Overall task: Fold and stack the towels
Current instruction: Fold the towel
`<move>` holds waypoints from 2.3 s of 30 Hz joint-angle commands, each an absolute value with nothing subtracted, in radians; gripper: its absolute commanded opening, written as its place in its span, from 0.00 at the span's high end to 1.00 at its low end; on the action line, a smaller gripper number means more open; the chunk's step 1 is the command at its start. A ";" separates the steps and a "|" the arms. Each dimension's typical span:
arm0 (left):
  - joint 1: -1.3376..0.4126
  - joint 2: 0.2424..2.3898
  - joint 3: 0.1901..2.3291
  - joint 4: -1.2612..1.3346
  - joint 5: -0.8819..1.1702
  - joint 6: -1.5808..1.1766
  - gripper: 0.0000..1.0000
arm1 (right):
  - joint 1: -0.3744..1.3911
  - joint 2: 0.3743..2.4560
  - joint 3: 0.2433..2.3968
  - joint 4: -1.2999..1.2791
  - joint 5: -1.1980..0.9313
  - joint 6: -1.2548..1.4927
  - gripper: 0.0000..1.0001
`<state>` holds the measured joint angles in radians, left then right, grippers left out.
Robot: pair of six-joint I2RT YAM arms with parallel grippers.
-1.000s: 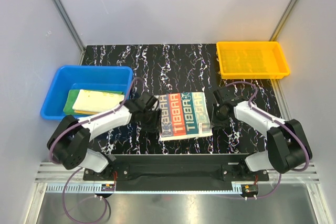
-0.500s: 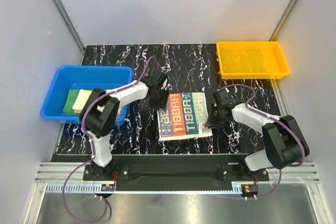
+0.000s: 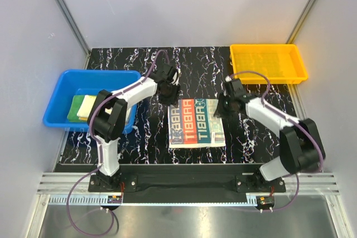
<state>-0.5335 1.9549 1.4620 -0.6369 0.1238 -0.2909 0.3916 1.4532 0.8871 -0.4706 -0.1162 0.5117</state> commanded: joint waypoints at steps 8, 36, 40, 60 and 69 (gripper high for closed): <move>-0.528 2.028 1.497 -0.595 0.132 -0.235 0.49 | 0.318 1.854 1.218 -0.333 -0.092 0.197 0.77; -0.417 2.123 1.770 -0.781 0.379 0.159 0.43 | 0.106 2.072 1.584 -0.750 -0.590 -0.420 0.48; -0.397 2.180 1.815 -0.785 0.440 0.173 0.46 | 0.077 2.164 1.696 -0.865 -0.707 -0.505 0.50; -0.384 2.306 1.907 -0.864 0.388 0.270 0.59 | 0.077 2.352 1.861 -0.983 -0.796 -0.607 0.61; -0.382 2.345 1.945 -0.931 0.451 0.304 0.85 | 0.078 2.376 1.876 -1.005 -0.795 -0.629 0.78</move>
<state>-0.3870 2.3157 1.8992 -0.8906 0.4194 0.2703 0.0719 2.3596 1.8530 -0.9905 -0.7887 -0.5991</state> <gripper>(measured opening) 0.193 0.262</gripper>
